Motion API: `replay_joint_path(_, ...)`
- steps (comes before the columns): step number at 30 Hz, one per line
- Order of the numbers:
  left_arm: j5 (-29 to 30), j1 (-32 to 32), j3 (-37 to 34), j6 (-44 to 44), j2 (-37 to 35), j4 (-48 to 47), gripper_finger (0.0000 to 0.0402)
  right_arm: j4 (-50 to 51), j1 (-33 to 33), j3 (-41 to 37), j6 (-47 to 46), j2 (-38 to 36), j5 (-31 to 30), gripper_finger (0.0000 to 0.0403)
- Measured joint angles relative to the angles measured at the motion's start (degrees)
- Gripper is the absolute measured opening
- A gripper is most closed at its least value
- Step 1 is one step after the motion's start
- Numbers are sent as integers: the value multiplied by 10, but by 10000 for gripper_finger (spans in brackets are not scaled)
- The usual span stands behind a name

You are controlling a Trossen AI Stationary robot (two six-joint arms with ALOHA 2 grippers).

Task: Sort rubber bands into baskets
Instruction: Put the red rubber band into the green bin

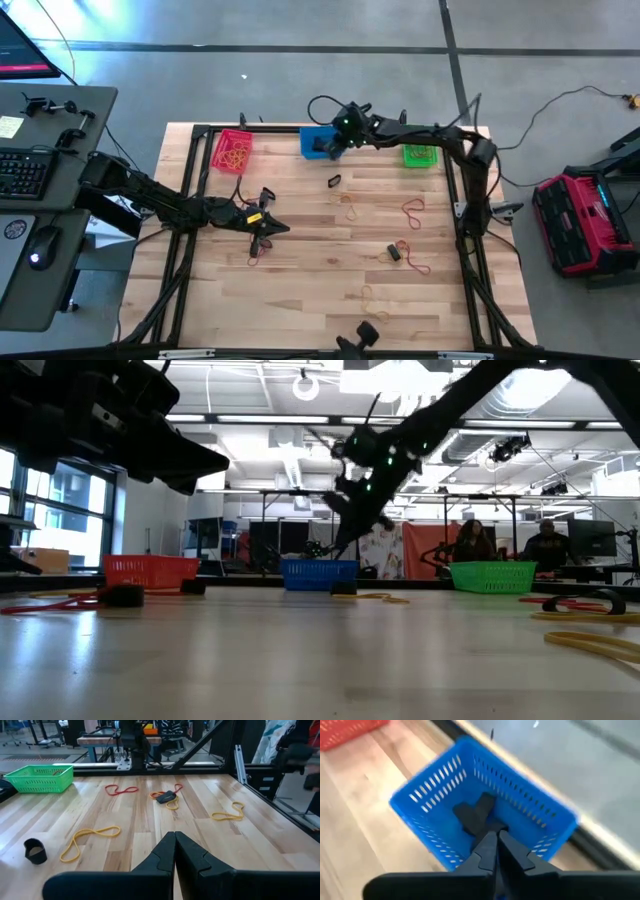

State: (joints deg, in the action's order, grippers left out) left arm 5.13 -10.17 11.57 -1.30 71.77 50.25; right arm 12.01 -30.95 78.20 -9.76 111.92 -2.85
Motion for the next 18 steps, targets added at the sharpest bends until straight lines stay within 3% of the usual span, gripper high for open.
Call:
replay_joint_path(5,1,0,0,4,0,-5,0,24,58,-34,36,-59,-98,1)
replay_joint_path(15,1,0,0,9,0,-4,0,-200,145,-261,-32,-165,-100,0)
replay_joint_path(18,1,0,0,9,0,-3,0,-225,183,-312,-60,-209,-118,0)
